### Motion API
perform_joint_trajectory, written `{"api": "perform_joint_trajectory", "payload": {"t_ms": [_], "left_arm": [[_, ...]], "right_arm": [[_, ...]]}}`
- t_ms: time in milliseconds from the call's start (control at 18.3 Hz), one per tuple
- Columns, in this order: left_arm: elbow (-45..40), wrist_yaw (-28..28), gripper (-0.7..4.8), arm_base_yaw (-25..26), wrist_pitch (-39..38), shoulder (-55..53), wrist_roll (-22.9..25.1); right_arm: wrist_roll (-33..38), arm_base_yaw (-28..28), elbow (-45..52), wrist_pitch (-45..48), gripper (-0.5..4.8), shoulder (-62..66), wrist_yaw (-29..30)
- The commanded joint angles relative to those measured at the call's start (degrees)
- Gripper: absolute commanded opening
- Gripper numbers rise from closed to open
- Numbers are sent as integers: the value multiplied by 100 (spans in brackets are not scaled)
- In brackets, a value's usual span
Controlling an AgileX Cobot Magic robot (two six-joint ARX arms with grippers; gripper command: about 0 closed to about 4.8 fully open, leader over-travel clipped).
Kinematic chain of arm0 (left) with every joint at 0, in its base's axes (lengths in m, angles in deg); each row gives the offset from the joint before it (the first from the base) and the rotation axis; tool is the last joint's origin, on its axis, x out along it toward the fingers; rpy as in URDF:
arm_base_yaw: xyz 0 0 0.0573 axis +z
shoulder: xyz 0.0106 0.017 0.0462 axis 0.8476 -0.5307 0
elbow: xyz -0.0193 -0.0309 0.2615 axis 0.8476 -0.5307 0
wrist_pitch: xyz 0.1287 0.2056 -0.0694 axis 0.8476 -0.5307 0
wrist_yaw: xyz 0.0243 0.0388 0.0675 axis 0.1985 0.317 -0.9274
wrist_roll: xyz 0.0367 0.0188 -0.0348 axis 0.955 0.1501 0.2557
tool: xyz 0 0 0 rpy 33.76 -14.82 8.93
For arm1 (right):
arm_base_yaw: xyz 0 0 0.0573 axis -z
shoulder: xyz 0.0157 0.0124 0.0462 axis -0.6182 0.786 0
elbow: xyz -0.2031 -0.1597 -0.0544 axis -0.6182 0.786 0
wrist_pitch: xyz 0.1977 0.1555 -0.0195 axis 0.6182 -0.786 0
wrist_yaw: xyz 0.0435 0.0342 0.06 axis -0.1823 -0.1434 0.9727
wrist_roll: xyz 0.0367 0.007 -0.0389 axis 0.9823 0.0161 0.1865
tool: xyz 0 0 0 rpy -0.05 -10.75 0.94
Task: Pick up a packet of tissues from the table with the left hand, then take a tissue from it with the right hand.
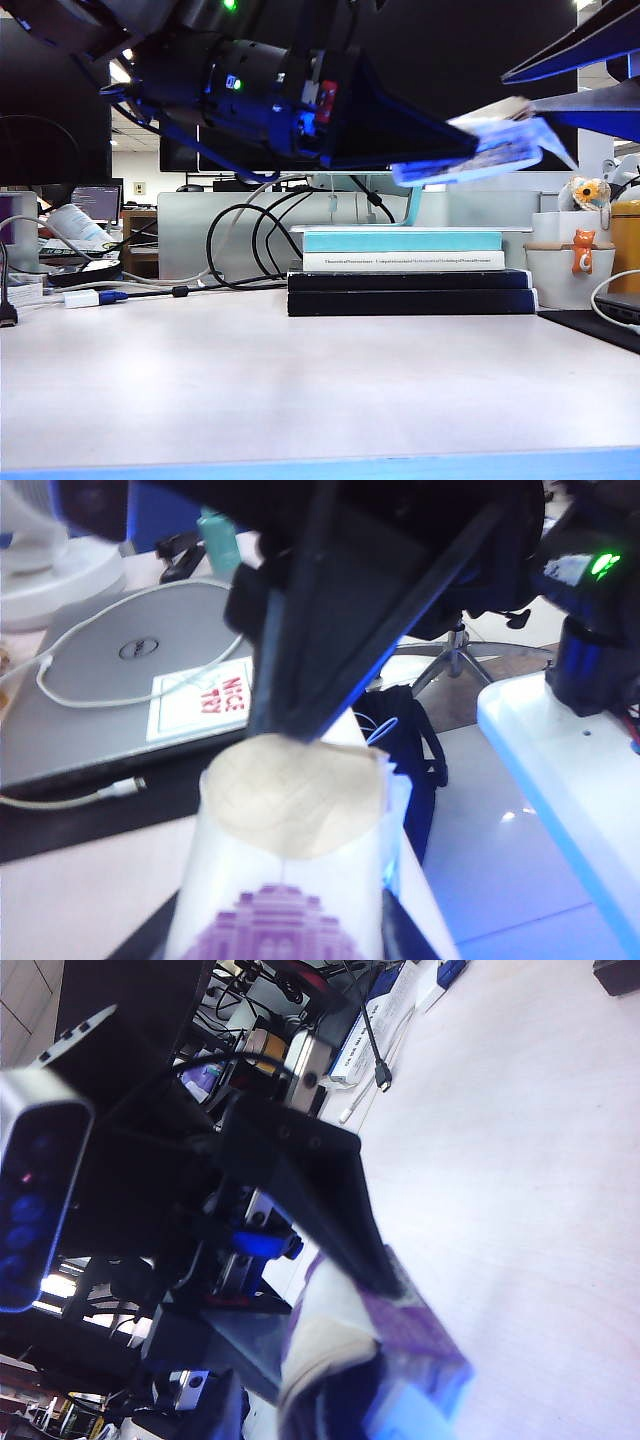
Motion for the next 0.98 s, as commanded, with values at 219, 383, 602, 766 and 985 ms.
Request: {"api": "perform_joint_trajectory", "payload": {"t_ms": [219, 383, 602, 766, 985], "left_arm": [[17, 166, 242, -57, 262, 13, -20], [17, 90, 242, -52, 260, 13, -17], [15, -713, 242, 94, 227, 13, 46], [15, -450, 242, 586, 164, 17, -229], [15, -262, 242, 1095, -304, 15, -323]], "right_arm": [[2, -2, -31, 96, 39, -7, -162], [-297, 0, -31, 96, -6, 74, -249], [-614, 7, -31, 101, -6, 127, -531], [-931, 7, -31, 94, -6, 127, -1086], [-1462, 0, -31, 90, -6, 129, -2127]]}}
